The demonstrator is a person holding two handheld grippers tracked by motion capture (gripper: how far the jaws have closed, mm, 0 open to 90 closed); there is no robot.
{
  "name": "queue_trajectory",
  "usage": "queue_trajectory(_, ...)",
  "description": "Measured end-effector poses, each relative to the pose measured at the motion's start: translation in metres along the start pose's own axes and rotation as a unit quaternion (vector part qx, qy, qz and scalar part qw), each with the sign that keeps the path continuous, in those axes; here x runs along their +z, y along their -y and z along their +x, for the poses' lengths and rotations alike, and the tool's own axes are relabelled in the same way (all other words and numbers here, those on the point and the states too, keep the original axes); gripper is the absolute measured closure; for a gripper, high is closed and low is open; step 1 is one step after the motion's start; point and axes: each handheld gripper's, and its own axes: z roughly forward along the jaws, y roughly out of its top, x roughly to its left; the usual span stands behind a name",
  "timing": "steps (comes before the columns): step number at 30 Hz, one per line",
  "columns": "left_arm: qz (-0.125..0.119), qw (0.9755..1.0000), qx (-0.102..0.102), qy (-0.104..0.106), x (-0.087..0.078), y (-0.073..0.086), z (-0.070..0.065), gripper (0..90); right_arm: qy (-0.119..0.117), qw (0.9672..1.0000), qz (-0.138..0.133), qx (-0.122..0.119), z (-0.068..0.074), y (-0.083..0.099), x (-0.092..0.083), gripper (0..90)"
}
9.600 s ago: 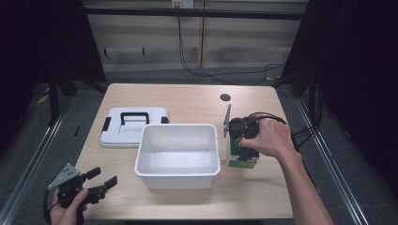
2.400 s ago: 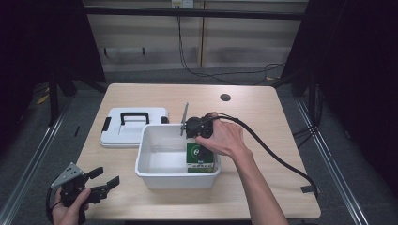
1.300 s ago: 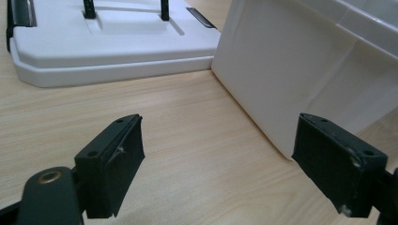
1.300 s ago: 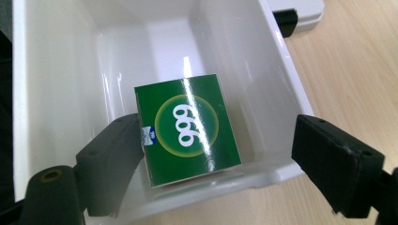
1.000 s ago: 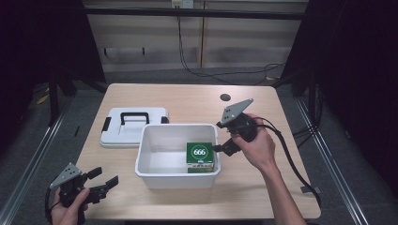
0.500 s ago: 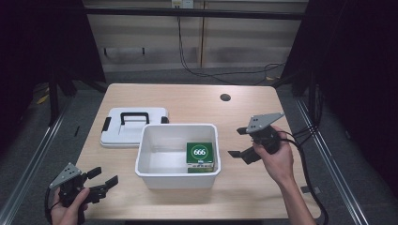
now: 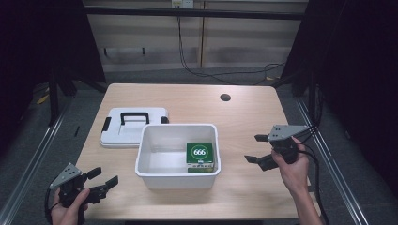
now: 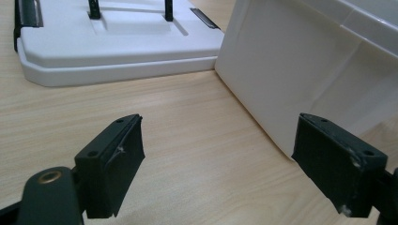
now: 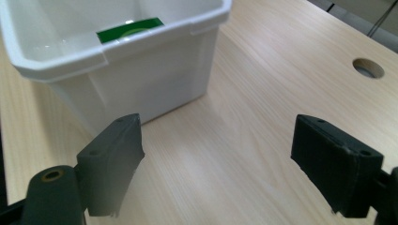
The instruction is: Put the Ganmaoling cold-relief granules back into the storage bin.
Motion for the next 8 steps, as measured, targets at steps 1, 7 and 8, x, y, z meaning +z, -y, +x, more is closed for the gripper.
queue_trajectory(1, 0.0, 1.0, 0.0, 0.0, 0.0, 0.0, 0.0, 16.3, -0.002, 1.0, 0.004, 0.002, -0.002, 0.003, 0.0, 16.5)
queue_trajectory(7, -0.001, 1.0, 0.003, 0.001, 0.0, 0.0, 0.0, 16.3, 0.018, 0.9992, -0.015, 0.032, -0.011, 0.024, -0.002, 16.4)
queue_trajectory(8, 0.0, 1.0, 0.004, 0.002, 0.0, 0.0, 0.0, 16.3, 0.02, 0.9991, -0.011, 0.036, -0.013, 0.028, -0.001, 16.0)
